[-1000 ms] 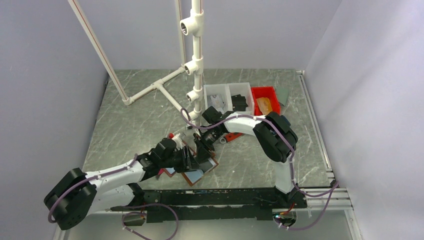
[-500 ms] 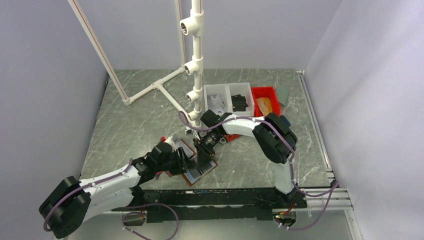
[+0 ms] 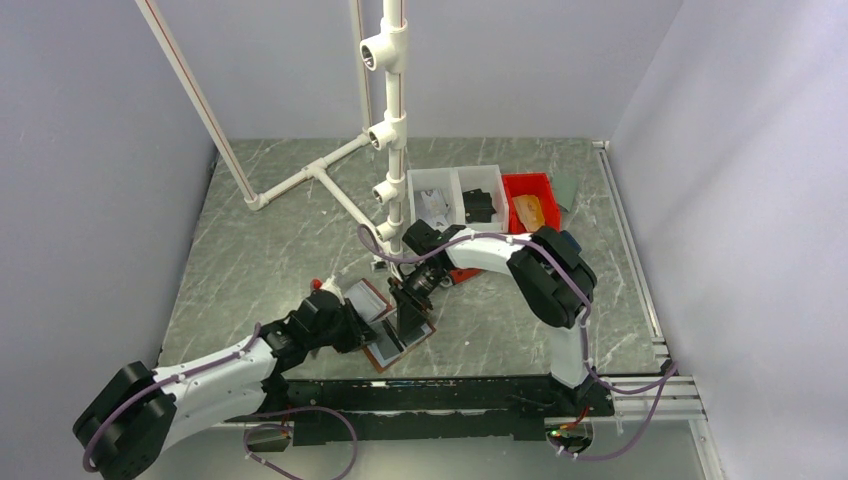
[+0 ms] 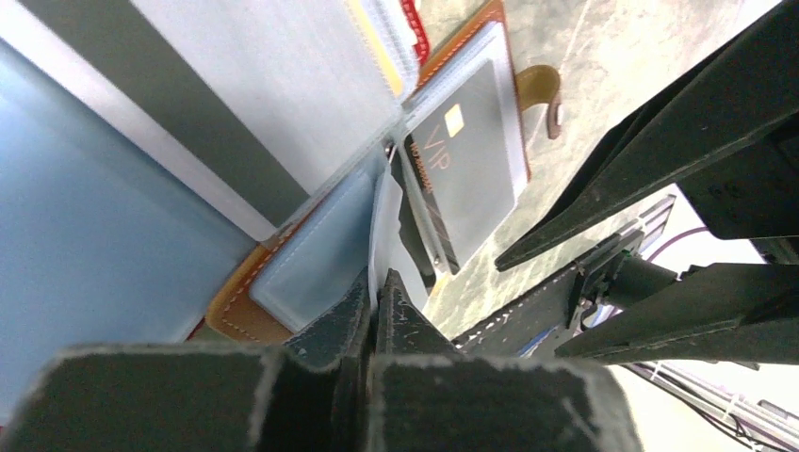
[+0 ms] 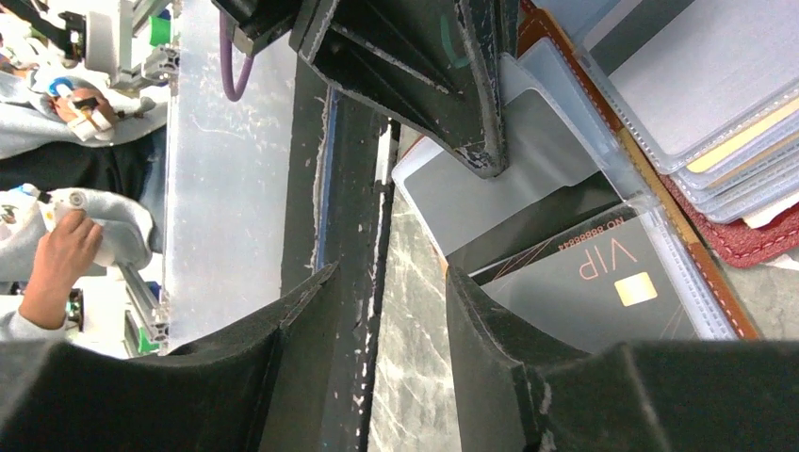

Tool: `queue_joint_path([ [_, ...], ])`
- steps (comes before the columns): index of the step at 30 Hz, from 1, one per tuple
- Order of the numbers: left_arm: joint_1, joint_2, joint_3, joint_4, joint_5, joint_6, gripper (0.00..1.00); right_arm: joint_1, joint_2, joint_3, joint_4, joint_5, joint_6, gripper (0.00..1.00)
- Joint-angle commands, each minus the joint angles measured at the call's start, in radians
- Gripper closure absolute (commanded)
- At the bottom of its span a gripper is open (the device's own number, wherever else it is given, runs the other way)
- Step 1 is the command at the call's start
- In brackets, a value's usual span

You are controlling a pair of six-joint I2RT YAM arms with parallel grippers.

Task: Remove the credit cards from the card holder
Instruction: Remove the credit card from the card holder.

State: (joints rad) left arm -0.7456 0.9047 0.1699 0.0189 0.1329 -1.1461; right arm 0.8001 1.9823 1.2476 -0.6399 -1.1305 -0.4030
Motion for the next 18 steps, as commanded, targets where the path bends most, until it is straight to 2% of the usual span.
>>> queue_joint_path([
  [1, 0.004, -0.008, 0.004, -0.017, -0.019, 0.051, 1.0, 0.001, -0.09, -0.024, -0.008, 0.007, -0.065, 0.53],
  [11, 0.006, -0.035, -0.019, 0.134, 0.068, 0.212, 1.0, -0.018, -0.196, -0.089, -0.051, 0.16, -0.236, 0.55],
  [18, 0.006, -0.057, -0.033, 0.251, 0.115, 0.305, 1.0, -0.073, -0.277, -0.134, -0.044, 0.129, -0.312, 0.54],
])
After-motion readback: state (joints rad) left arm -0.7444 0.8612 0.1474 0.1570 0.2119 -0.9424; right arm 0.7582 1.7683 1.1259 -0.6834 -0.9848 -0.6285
